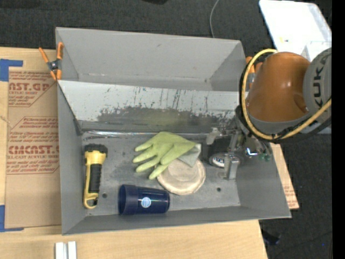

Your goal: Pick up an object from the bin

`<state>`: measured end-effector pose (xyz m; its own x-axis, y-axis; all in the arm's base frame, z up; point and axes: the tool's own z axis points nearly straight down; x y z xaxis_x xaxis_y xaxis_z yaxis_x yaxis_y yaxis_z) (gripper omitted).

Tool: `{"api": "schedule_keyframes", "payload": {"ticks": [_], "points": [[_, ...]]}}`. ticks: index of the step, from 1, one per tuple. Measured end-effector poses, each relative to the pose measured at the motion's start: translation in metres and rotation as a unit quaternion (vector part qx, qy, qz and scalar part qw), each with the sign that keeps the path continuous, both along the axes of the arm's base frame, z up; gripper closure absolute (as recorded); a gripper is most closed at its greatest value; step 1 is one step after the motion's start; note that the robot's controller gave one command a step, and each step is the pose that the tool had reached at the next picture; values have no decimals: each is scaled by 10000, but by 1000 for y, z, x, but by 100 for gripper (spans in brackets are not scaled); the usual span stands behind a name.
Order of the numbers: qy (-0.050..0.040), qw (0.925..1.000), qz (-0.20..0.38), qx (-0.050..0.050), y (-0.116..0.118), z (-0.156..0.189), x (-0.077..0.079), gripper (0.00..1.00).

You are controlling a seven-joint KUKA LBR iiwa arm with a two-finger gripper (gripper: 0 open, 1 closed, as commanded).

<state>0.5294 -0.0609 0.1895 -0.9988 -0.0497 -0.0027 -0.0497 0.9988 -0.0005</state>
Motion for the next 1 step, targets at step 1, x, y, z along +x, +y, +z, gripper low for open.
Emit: {"api": "schedule_keyframes", "payload": {"ticks": [1], "points": [[-41, 9999, 106, -4, 5, -12, -4, 0]]}}
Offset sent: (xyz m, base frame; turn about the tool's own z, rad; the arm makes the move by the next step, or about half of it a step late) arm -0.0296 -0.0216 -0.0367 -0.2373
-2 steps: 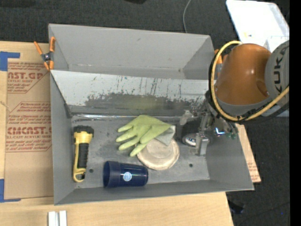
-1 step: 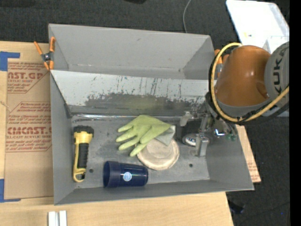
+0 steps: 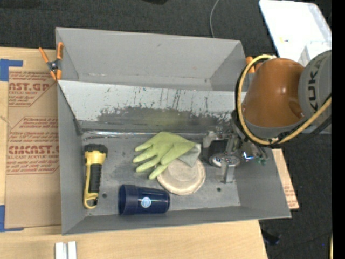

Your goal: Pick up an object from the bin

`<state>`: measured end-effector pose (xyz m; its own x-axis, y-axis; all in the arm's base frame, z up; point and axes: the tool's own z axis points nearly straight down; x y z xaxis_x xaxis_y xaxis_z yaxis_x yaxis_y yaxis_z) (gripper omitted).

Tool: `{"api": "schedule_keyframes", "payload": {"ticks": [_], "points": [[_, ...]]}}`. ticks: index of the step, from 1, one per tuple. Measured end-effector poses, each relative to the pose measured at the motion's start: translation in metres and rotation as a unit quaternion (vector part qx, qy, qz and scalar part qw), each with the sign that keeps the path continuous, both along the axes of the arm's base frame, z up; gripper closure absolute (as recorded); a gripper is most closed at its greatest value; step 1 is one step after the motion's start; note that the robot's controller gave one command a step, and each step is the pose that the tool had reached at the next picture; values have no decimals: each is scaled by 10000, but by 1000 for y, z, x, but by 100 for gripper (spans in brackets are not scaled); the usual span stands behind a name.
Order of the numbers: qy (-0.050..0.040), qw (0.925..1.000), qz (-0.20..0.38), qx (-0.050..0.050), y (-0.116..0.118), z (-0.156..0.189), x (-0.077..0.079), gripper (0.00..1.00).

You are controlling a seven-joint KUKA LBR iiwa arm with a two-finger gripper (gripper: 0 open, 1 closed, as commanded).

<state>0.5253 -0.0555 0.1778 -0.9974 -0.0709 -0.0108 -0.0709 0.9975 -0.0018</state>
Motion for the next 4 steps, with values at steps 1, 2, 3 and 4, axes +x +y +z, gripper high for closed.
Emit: {"api": "schedule_keyframes", "payload": {"ticks": [1, 2, 3, 4], "points": [[6, 9952, 982, -7, -18, -20, -20, 0], [22, 9981, 610, 9, -13, 1, -11, 0], [20, 9966, 827, -5, -24, -21, -3, 0], [-4, 9969, 790, 6, -26, -26, 12, 0]]}}
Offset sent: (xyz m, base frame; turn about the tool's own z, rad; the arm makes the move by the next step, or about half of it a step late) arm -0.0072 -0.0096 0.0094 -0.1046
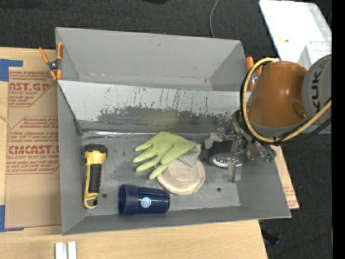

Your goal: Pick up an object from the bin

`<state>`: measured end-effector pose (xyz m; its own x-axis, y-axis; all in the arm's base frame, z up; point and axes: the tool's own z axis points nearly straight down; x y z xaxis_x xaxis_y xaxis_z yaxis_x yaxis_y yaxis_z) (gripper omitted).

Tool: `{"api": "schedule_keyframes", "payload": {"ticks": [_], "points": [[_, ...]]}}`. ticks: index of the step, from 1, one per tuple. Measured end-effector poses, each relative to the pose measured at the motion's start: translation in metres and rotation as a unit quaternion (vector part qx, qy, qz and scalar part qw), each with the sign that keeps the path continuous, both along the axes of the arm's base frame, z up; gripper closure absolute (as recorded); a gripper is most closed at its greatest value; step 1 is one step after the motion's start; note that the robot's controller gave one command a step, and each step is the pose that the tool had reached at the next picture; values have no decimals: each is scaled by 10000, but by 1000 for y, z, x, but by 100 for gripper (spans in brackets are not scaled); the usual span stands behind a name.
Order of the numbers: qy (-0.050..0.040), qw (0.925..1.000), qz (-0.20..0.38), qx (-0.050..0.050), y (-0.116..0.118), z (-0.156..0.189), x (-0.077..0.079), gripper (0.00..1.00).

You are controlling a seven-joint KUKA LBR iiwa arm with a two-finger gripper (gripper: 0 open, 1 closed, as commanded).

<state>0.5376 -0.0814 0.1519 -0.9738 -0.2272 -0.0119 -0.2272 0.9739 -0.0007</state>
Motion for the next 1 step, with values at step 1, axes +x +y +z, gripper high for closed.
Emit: {"api": "schedule_keyframes", "payload": {"ticks": [1], "points": [[8, 10000, 77, -10, -5, -13, 7, 0]]}}
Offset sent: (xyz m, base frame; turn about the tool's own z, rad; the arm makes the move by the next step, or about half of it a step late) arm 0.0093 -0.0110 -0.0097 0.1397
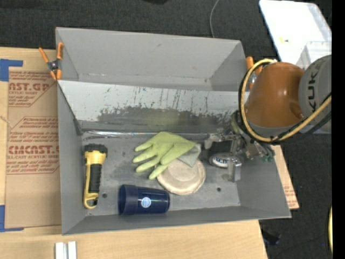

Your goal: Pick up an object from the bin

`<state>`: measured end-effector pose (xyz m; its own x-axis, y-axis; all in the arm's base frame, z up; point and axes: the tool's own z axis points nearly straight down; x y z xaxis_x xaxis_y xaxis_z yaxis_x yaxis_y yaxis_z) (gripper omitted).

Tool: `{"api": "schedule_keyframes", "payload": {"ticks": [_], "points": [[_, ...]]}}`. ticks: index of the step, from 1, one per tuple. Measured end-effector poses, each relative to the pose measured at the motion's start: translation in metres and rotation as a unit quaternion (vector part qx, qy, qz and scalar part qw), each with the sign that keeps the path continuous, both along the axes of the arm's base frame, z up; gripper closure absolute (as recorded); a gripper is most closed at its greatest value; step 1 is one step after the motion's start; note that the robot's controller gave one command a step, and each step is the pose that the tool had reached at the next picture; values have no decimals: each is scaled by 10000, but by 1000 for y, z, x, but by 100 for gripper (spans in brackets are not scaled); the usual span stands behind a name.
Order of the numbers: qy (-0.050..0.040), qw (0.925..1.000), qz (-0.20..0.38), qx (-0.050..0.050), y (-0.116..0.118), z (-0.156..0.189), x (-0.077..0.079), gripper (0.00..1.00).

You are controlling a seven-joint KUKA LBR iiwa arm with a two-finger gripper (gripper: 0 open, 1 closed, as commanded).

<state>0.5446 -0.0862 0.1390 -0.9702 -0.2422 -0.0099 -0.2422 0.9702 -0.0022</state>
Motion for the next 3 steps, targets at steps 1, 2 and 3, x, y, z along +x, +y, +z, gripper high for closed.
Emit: {"api": "schedule_keyframes", "payload": {"ticks": [1, 2, 3], "points": [[-14, 9993, -373, 15, -2, -4, 1, 0], [-10, 10000, 74, 3, -12, -15, 5, 0], [-30, 9997, -223, 19, -16, -15, 15, 0]]}}
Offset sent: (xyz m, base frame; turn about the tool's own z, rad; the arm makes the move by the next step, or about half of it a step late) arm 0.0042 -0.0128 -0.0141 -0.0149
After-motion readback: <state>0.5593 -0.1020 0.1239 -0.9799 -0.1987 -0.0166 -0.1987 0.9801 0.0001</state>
